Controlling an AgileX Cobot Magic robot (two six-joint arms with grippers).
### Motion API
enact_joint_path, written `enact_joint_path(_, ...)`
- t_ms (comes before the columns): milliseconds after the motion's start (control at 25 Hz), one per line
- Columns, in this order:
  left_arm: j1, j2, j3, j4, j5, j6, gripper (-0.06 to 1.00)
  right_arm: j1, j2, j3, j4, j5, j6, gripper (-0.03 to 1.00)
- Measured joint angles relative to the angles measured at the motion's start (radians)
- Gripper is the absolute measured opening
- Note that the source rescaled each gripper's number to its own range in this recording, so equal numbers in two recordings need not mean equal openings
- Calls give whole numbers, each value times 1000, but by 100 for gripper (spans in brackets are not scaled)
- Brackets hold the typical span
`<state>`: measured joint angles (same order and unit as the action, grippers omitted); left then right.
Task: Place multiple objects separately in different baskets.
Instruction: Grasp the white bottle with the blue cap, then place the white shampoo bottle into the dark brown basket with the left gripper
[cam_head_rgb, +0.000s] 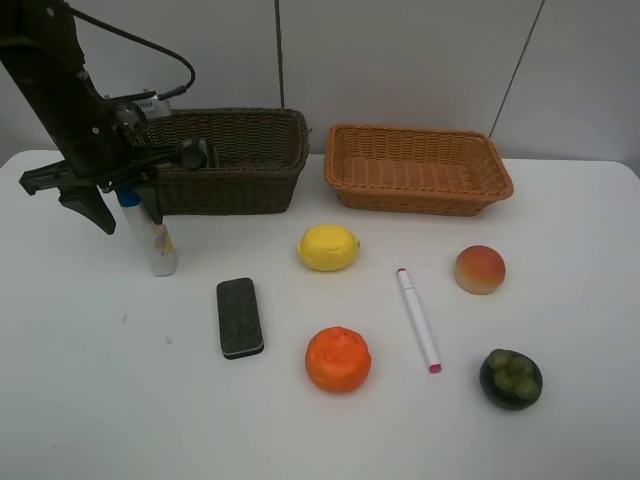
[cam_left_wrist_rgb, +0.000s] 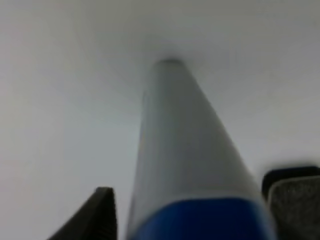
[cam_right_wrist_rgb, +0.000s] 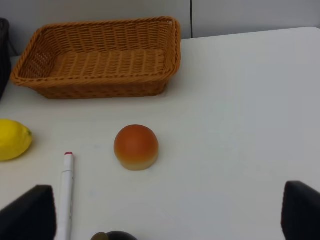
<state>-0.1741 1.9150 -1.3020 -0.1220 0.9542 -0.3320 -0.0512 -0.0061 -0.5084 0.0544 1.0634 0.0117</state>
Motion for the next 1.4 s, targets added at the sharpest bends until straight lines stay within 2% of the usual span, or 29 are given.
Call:
enact_joint_path(40, 0, 0, 0, 1, 0, 8, 0, 0, 0, 0, 0, 0, 0, 100)
enact_joint_path(240, 0, -9, 2, -1, 10, 55, 3, 0, 0, 0, 0, 0, 0, 100)
enact_joint_path(400, 1, -84, -27, -47, 54, 112, 3, 0, 0, 0, 0, 0, 0, 100)
enact_joint_path(640, 1, -196, -272, -163, 51, 238, 3, 0, 0, 0, 0, 0, 0, 100)
enact_joint_path(760, 1, -190, -375, -223, 38, 265, 3, 0, 0, 0, 0, 0, 0, 100)
enact_joint_path(880, 1, -166, -429, -238, 9, 270, 3, 0, 0, 0, 0, 0, 0, 100)
enact_joint_path(1000, 1, -122, -437, -195, -48, 273, 3, 0, 0, 0, 0, 0, 0, 100)
enact_joint_path(1200, 1, -24, -438, -26, -146, 277, 3, 0, 0, 0, 0, 0, 0, 100)
enact_joint_path(1400, 2, 44, -438, 103, -182, 238, 3, 0, 0, 0, 0, 0, 0, 100)
